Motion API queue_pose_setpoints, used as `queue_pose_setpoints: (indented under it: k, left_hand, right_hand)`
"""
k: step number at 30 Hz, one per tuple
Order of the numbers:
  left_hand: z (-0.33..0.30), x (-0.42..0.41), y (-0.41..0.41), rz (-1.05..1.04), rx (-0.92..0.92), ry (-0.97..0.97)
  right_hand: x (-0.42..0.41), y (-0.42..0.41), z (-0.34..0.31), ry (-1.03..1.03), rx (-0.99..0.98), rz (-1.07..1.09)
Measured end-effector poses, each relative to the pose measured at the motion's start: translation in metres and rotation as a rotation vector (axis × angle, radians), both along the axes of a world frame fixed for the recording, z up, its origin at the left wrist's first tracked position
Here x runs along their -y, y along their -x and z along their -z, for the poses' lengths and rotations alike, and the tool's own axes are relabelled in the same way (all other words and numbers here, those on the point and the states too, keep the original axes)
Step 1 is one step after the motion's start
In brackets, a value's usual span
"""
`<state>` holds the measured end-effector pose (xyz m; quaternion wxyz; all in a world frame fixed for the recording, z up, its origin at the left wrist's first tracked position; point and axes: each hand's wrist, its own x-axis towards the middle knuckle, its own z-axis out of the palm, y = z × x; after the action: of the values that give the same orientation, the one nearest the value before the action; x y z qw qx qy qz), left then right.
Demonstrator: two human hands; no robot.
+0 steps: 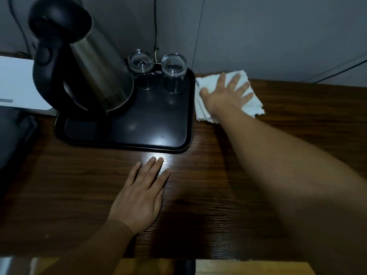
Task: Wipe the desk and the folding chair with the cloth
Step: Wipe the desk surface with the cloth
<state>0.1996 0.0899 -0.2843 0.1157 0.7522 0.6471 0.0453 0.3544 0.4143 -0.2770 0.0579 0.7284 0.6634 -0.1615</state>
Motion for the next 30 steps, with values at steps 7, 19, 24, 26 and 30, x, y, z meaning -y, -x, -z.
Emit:
queue_pose_setpoints:
  k: [7, 19, 24, 26, 30]
  left_hand:
    - [0.001, 0.001, 0.001, 0.004, 0.013, -0.006]
    - [-0.021, 0.006, 0.012, -0.039, 0.218, 0.013]
    - [-0.029, 0.052, 0.076, -0.094, 0.024, 0.011]
    - [-0.025, 0.073, 0.102, -0.146, -0.052, 0.051]
    - [-0.012, 0.086, 0.117, -0.143, -0.071, 0.04]
  right_hand:
    - [0.013, -0.002, -0.002, -0.024, 0.023, -0.055]
    - [0.302, -0.048, -0.004, -0.061, 0.032, -0.107]
    - [0.399, -0.047, -0.005, -0.016, 0.129, -0.138]
    - [0.408, -0.045, -0.007, 0.028, 0.157, -0.117]
    - [0.369, -0.023, -0.011, 0.005, 0.143, -0.056]
